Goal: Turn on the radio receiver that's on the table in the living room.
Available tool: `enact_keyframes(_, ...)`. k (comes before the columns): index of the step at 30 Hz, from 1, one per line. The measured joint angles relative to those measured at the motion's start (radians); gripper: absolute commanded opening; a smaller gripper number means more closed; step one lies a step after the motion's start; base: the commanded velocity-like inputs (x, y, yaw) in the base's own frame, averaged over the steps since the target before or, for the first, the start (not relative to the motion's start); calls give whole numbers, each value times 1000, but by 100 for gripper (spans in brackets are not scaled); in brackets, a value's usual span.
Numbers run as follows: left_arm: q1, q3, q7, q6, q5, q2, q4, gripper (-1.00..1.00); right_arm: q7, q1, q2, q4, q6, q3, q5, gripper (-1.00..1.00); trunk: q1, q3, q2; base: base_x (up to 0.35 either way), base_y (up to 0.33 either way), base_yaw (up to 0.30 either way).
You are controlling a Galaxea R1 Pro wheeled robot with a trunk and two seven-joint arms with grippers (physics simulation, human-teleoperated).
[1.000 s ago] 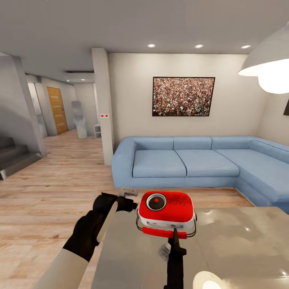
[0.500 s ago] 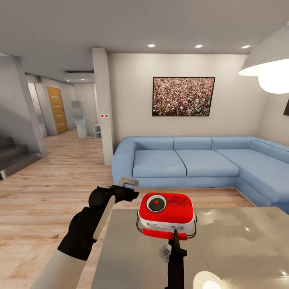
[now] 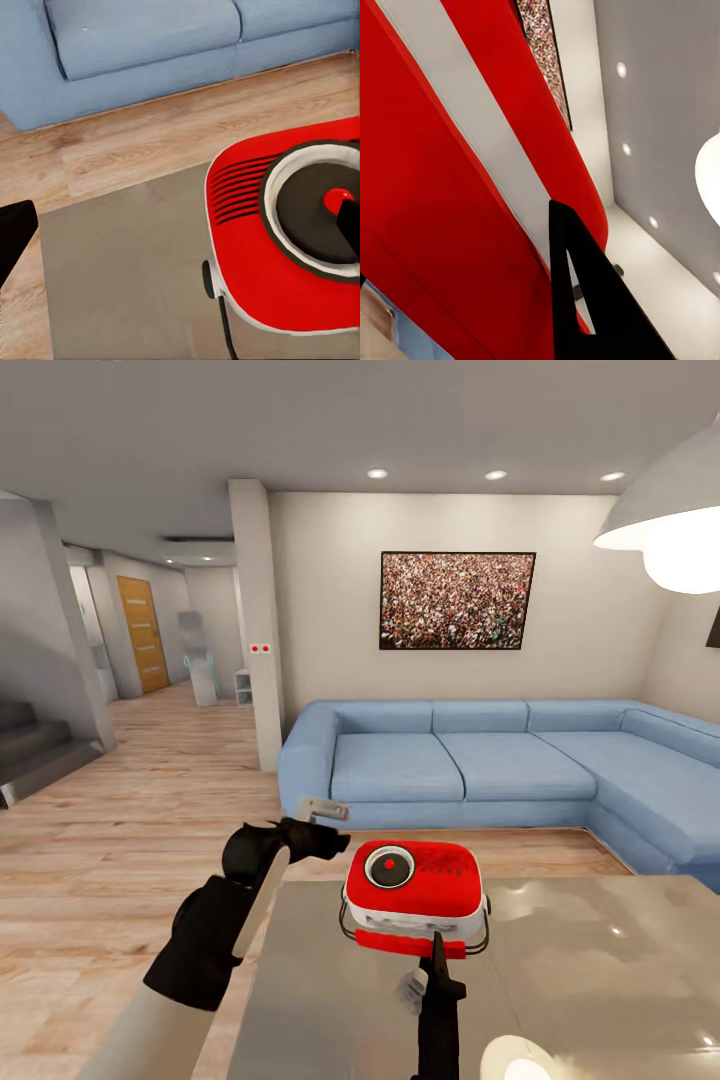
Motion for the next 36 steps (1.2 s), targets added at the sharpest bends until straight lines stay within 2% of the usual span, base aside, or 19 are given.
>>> enact_keyframes(3, 0, -23, 0, 0, 2, -1, -6, 100, 0, 0, 0, 0, 0, 0, 0, -100, 0, 0, 0, 0, 0, 0)
enact_keyframes(14, 0, -62, 0, 0, 23, -1, -16, 100, 0, 0, 0, 0, 0, 0, 0, -100, 0, 0, 0, 0, 0, 0)
enact_keyframes(27, 0, -73, -2, -3, 88, -9, -20, 100, 0, 0, 0, 0, -2, 0, 0, -100, 0, 0, 0, 0, 0, 0)
enact_keyframes(36, 0, -77, -5, -5, 117, -11, -20, 100, 0, 0, 0, 0, -26, 1, 0, -100, 0, 0, 0, 0, 0, 0)
